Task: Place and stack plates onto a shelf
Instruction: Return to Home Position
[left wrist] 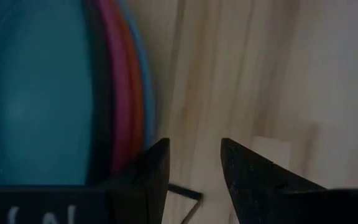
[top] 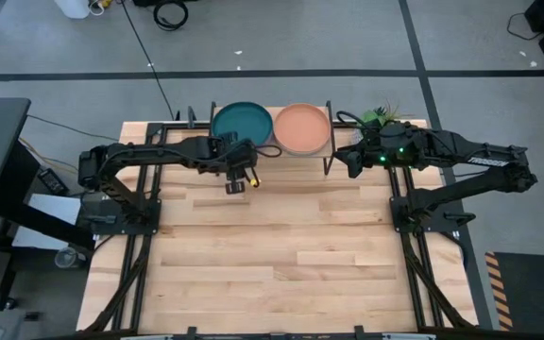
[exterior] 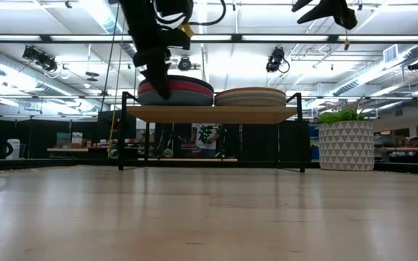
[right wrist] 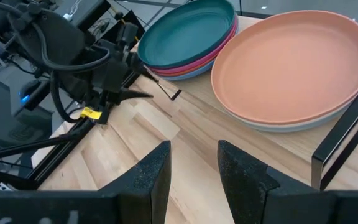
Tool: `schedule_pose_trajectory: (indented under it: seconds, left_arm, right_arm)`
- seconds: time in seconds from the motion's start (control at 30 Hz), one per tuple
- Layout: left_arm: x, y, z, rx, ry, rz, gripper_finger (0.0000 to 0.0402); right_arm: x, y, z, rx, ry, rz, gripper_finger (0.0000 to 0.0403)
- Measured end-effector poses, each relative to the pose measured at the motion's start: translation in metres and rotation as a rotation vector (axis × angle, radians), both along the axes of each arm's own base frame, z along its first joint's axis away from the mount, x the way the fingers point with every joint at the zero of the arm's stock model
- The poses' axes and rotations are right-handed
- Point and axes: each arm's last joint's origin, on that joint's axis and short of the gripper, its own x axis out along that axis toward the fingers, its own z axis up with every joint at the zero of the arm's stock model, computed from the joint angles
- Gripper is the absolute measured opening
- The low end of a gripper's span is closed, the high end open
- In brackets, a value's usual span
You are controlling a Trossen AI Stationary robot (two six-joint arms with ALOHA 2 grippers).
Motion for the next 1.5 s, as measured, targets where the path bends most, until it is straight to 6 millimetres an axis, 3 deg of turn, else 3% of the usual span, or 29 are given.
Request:
schedule_pose_trajectory:
  seconds: [0.17, 0.33, 0.77, 1.07, 1.5]
  left_arm:
    - [-0.002, -0.007, 0.015, -0.213, -0.173, -0.050, 0.0150]
    - [-0.015, -0.013, 0.041, -0.270, -0.451, -0.071, 0.0150]
    - [-0.085, -0.035, 0.037, -0.440, -1.024, 0.033, 0.0150]
    - [-0.127, -0.051, 0.009, -0.453, -1.165, 0.164, 0.0150]
    - [-0.179, -0.063, -0.035, -0.496, -1.350, 0.319, 0.0150]
  right_arm:
    - [-0.004, 0.000, 0.004, -0.056, -0.012, 0.011, 0.0138]
    - [-0.014, 0.002, 0.007, -0.182, -0.083, 0.062, 0.0137]
    - [-0.037, 0.003, -0.058, -0.188, -0.227, 0.085, 0.0128]
    - [-0.059, 0.002, -0.108, -0.128, -0.322, 0.046, 0.0128]
    - [-0.087, 0.003, -0.158, -0.010, -0.457, -0.047, 0.0127]
